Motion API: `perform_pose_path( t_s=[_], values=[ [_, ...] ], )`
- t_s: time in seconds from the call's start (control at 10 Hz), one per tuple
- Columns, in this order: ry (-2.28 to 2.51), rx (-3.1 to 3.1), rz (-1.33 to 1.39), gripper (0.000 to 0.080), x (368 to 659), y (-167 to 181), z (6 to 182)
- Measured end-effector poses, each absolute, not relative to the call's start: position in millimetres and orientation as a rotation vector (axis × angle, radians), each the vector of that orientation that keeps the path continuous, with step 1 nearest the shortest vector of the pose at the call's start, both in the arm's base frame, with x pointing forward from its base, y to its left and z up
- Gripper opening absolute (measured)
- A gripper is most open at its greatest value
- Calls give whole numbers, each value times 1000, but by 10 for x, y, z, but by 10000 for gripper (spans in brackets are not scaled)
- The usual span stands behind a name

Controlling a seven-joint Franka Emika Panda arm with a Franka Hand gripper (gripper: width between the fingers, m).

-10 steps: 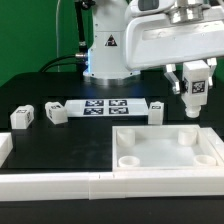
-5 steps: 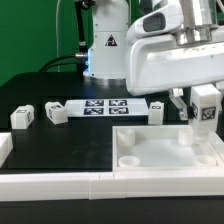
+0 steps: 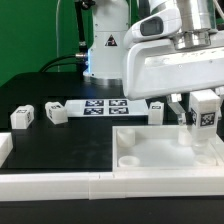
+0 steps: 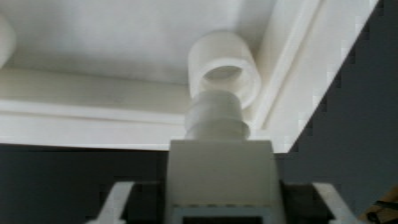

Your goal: Assemble one leg

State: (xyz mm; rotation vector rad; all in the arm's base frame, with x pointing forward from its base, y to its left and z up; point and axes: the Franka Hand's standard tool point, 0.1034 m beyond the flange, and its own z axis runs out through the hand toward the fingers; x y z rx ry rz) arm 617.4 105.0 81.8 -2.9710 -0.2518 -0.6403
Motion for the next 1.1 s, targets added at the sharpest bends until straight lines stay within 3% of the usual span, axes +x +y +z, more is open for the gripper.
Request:
perform_pose_path(
  t_s=[0.2, 1.1],
  values=[
    [-248, -2977, -628, 291, 6171, 1001, 709],
    [-274, -2964, -698, 291, 6150, 1150, 621]
  ],
)
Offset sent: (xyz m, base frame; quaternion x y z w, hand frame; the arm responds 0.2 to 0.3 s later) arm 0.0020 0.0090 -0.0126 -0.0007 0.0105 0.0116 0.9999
